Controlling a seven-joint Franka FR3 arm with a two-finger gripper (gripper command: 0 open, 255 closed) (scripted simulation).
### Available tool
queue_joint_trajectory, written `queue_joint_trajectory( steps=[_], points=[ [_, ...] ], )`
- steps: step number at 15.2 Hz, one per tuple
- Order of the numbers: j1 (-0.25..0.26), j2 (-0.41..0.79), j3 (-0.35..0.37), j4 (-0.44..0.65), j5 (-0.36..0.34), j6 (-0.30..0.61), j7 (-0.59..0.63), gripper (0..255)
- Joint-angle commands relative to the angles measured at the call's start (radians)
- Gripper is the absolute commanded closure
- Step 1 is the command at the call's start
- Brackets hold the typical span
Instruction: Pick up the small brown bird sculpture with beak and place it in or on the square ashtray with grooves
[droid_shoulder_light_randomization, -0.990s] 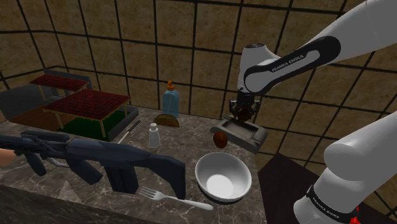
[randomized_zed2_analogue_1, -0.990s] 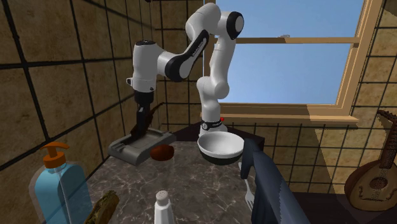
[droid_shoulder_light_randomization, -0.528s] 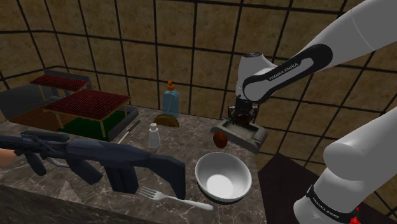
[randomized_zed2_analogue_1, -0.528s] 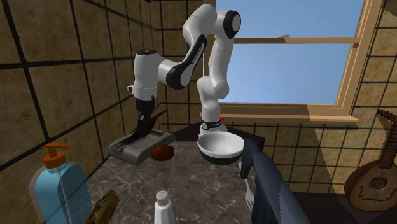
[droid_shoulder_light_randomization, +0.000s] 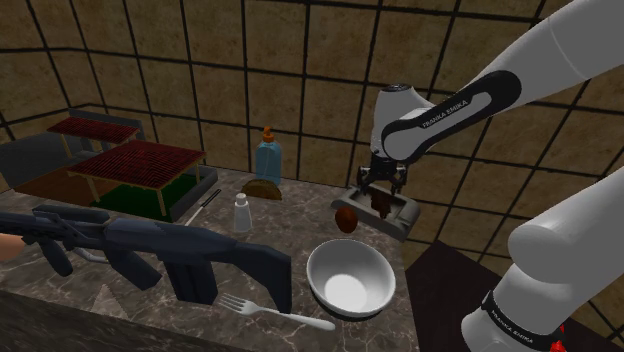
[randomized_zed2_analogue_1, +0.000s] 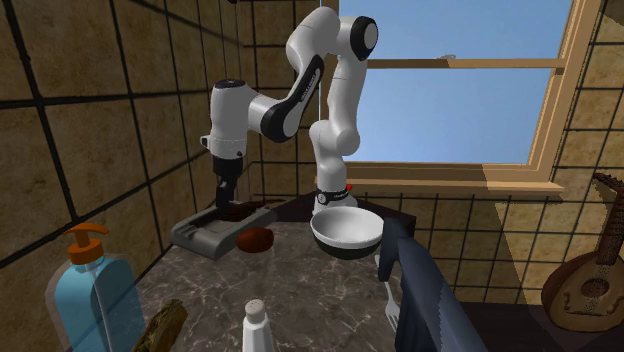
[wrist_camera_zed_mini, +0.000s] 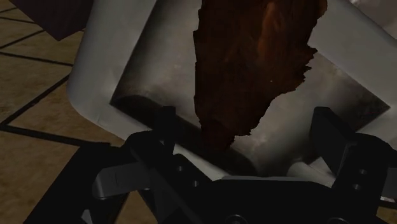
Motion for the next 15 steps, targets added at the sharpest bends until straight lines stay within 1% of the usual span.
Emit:
queue_joint_trajectory(
  steps=[1, 4, 8, 15],
  points=[
    [-0.001, 0.0, -0.001, 0.0, 0.0, 0.0, 0.0, 0],
    [0.0, 0.0, -0.001, -0.003, 0.0, 0.001, 0.0, 0],
    [0.032, -0.096, -0.014, 0.054, 0.053, -0.146, -0.037, 0],
    [0.032, -0.096, -0.014, 0.054, 0.053, -0.146, -0.037, 0]
  ],
)
